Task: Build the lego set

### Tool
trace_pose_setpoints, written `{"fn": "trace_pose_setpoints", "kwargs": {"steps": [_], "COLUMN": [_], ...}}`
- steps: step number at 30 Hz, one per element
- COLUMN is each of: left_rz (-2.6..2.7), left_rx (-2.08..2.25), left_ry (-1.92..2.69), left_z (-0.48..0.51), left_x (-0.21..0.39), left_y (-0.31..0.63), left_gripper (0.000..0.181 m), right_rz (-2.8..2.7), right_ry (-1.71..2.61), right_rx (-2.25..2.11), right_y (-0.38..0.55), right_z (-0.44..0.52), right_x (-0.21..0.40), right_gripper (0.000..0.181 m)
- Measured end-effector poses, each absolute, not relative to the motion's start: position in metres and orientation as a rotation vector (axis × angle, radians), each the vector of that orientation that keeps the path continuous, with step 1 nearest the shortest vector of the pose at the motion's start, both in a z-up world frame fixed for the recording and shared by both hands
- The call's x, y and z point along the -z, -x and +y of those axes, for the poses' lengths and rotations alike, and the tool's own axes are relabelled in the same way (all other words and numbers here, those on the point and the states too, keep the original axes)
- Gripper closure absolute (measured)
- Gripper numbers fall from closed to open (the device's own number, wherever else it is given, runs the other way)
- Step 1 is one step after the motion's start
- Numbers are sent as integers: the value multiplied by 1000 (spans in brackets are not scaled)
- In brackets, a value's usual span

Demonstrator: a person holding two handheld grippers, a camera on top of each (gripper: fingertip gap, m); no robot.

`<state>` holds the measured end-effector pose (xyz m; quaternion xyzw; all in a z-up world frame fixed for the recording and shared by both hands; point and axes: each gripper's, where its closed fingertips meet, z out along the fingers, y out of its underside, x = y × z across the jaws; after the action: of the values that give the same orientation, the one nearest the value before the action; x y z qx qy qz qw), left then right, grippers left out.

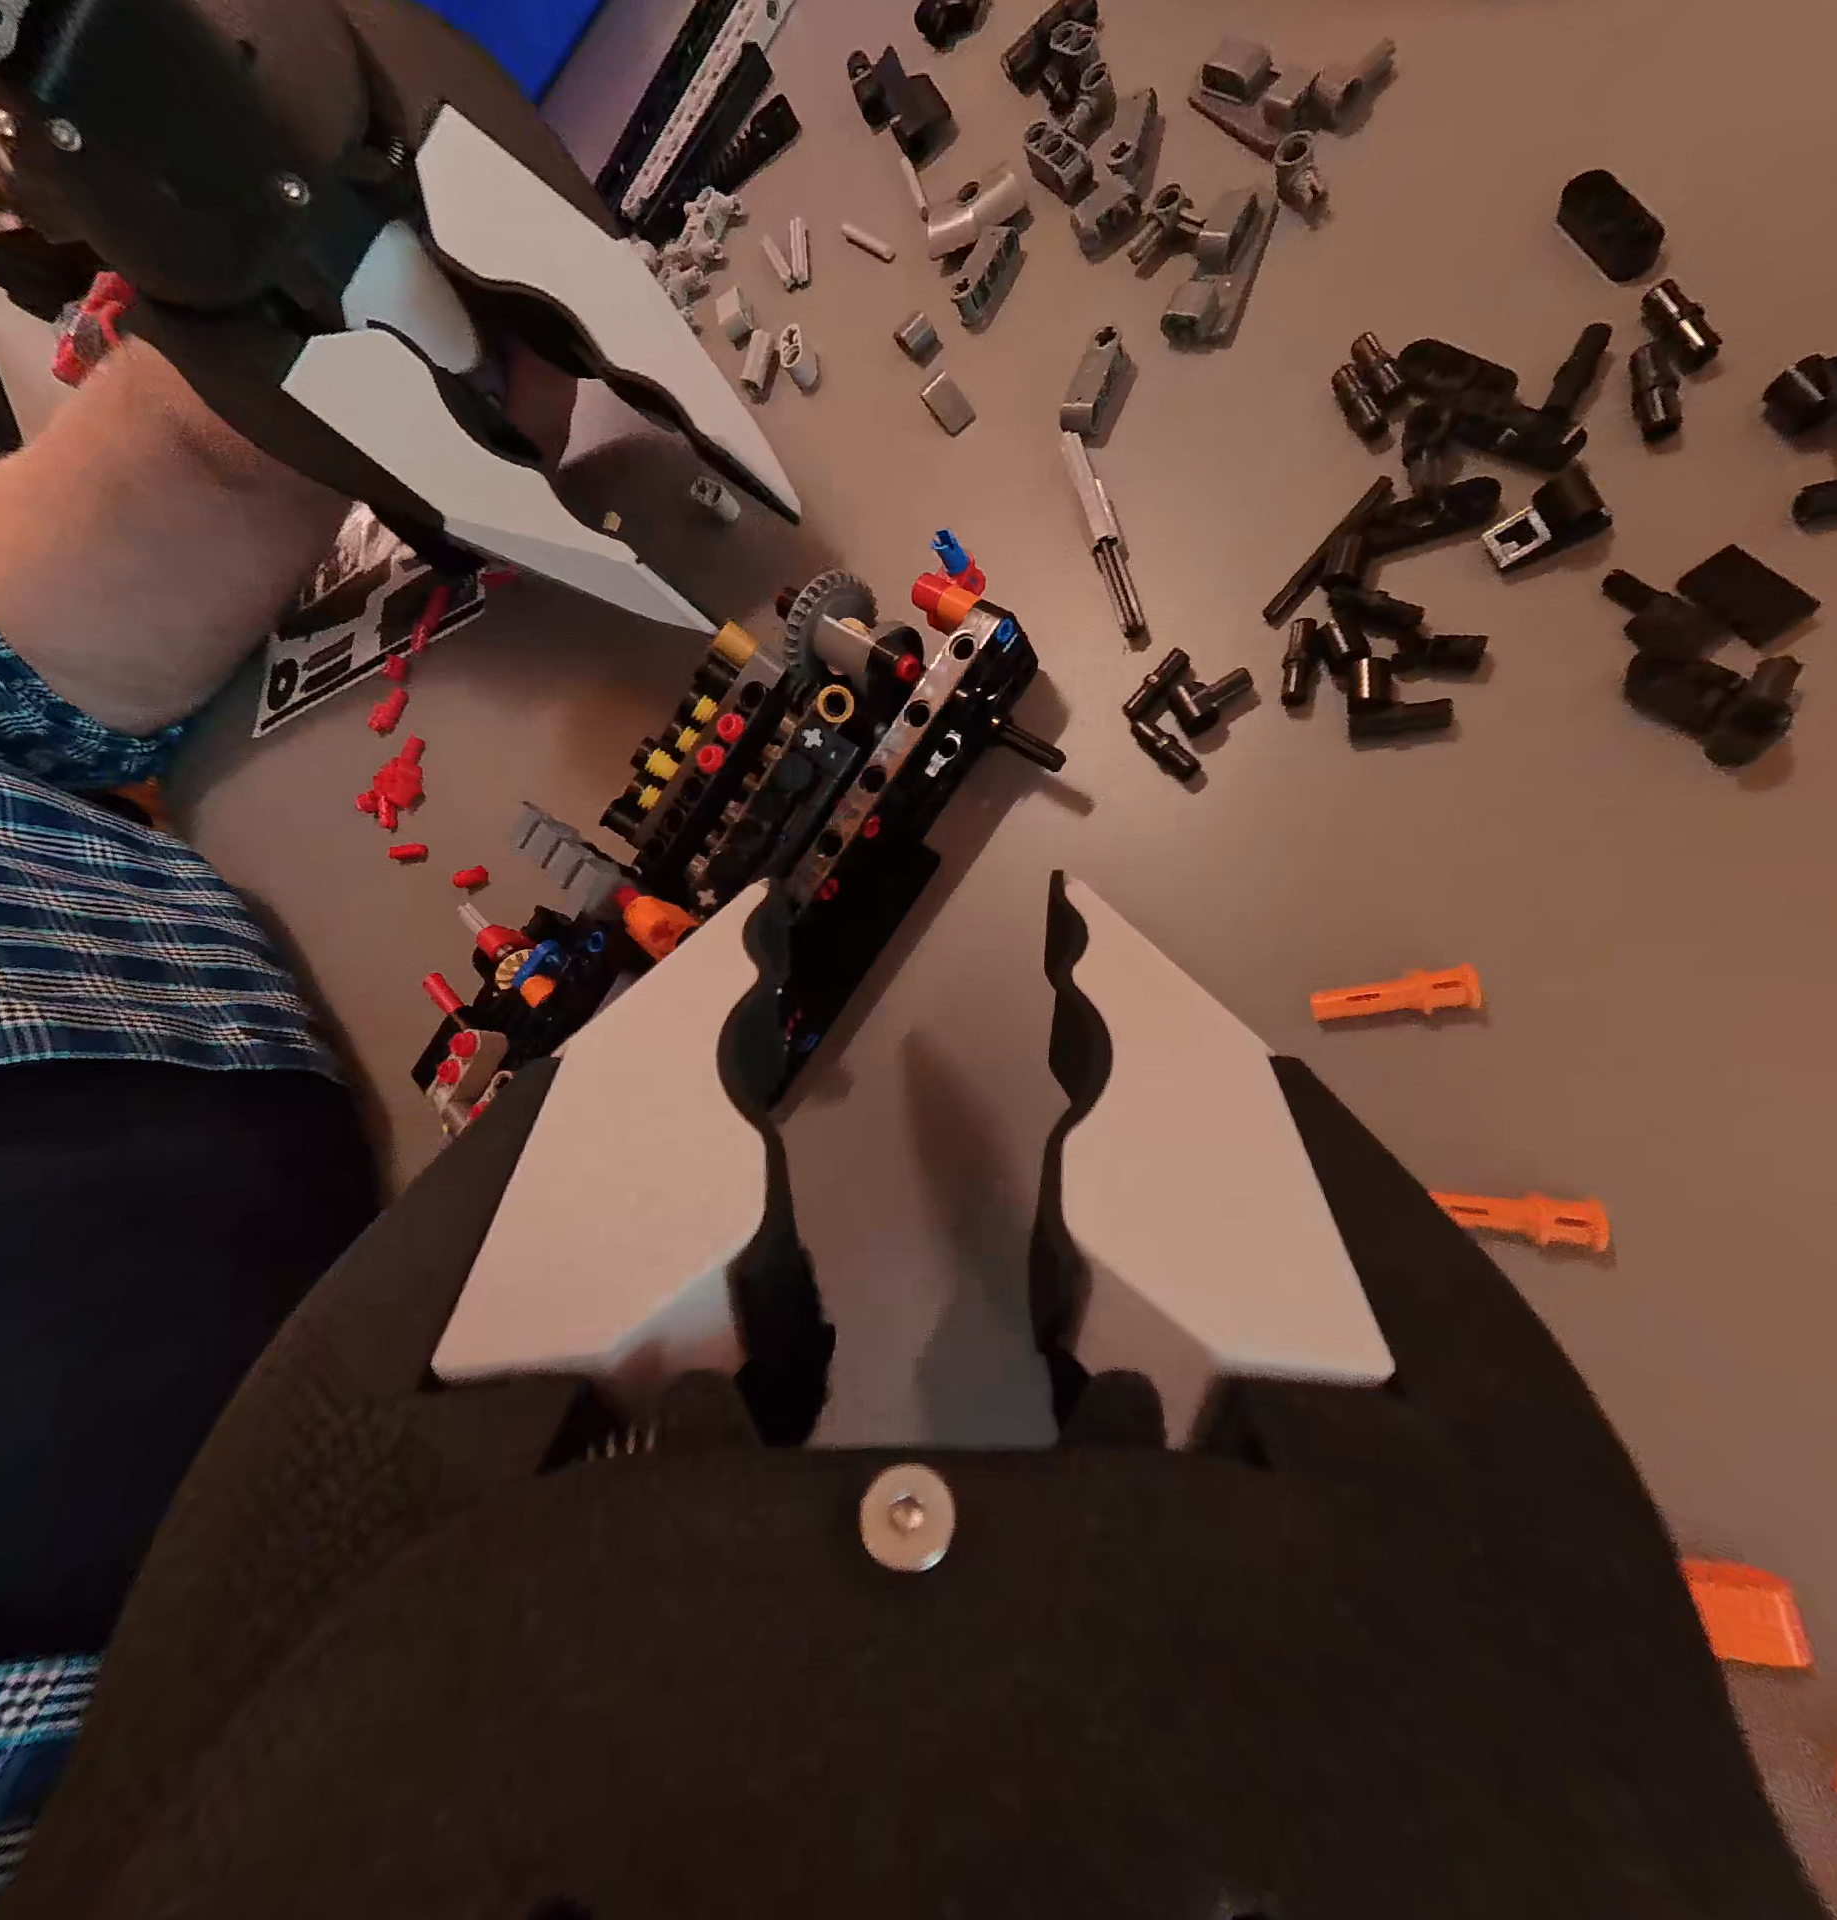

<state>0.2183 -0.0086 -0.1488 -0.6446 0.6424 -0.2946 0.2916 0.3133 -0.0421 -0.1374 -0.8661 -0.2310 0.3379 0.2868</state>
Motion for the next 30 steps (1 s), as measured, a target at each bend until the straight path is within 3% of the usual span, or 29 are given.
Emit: {"fn": "trace_pose_setpoints", "kwargs": {"steps": [7,17,21,30], "left_rz": [1731,1738,1629,1465], "left_rx": [773,760,785,686], "left_ry": [1717,1695,1693,1702], "left_z": [-10,-13,3,41], "left_x": [152,151,127,78], "left_y": [-217,-217,-209,-171], "left_gripper": [147,147,148,159], "right_rz": [-629,-566,-569,-583], "right_ry": [2320,2318,2314,2306], "right_rx": [-896,-852,-846,-678], "right_y": [-311,-310,-308,-333], "right_z": [-59,-63,-67,-69], "right_x": [129,124,119,112], "right_gripper": [132,114,112,142]}}
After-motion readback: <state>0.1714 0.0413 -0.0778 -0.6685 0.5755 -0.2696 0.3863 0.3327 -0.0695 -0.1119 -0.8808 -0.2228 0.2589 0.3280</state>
